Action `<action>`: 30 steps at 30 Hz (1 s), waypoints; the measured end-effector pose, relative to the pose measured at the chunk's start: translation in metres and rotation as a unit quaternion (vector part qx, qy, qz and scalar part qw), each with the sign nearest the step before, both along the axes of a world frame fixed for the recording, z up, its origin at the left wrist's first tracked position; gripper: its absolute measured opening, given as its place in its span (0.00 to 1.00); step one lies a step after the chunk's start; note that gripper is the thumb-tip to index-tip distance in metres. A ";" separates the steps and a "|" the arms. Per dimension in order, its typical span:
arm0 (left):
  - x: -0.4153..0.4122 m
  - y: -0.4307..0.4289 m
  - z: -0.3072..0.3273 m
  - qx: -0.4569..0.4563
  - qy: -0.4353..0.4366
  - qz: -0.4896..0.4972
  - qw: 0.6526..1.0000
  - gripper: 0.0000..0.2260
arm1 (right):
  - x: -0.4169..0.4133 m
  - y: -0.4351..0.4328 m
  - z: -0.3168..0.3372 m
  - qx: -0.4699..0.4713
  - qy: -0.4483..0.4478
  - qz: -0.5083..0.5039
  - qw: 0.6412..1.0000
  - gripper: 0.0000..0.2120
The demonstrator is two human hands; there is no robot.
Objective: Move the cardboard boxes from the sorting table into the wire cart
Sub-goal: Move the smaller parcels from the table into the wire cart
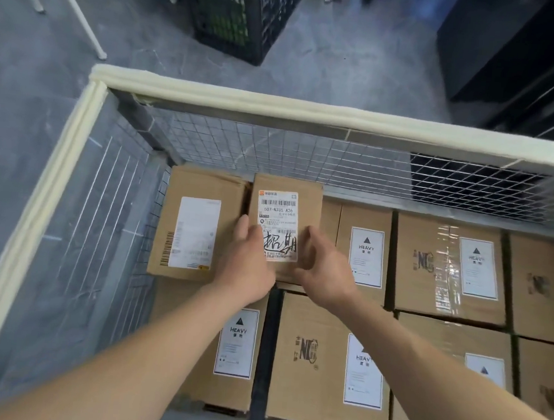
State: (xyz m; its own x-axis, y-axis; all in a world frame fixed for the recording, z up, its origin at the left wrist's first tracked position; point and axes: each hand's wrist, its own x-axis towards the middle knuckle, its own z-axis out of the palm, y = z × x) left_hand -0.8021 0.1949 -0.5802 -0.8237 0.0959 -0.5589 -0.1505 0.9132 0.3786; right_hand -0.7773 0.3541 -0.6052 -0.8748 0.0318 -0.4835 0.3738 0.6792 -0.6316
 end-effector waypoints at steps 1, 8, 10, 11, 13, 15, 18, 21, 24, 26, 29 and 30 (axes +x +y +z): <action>0.002 0.000 0.006 -0.003 0.002 -0.005 1.000 0.30 | 0.001 0.002 0.005 0.006 -0.004 0.009 1.000 0.21; 0.015 0.008 0.086 -0.056 0.032 -0.117 0.991 0.31 | 0.020 0.035 0.086 0.088 -0.020 0.021 0.996 0.26; 0.019 0.017 0.120 -0.077 0.049 -0.161 0.983 0.31 | 0.027 0.048 0.122 0.125 -0.022 0.039 0.991 0.28; 0.022 0.022 0.138 -0.084 0.063 -0.181 0.978 0.31 | 0.031 0.055 0.141 0.143 -0.018 0.046 0.988 0.29; 0.026 0.036 0.176 -0.084 0.088 -0.208 0.971 0.30 | 0.040 0.070 0.183 0.179 -0.002 0.049 0.983 0.31; 0.032 0.054 0.214 -0.075 0.107 -0.228 0.965 0.31 | 0.051 0.085 0.226 0.207 0.018 0.037 0.978 0.31; 0.041 0.081 0.269 -0.052 0.147 -0.255 0.954 0.33 | 0.068 0.106 0.288 0.230 0.055 0.012 0.972 0.24; 0.047 0.110 0.318 -0.028 0.194 -0.292 0.936 0.34 | 0.089 0.127 0.344 0.254 0.089 -0.028 0.963 0.23; 0.050 0.136 0.362 0.001 0.241 -0.332 0.912 0.29 | 0.116 0.144 0.392 0.294 0.111 -0.075 0.947 0.30; 0.056 0.152 0.386 0.012 0.261 -0.366 0.893 0.26 | 0.140 0.151 0.422 0.318 0.104 -0.108 0.936 0.32; 0.072 0.174 0.417 0.045 0.282 -0.413 0.865 0.27 | 0.183 0.157 0.462 0.351 0.097 -0.164 0.917 0.27; 0.080 0.181 0.426 0.061 0.288 -0.429 0.854 0.27 | 0.198 0.158 0.474 0.360 0.089 -0.181 0.911 0.26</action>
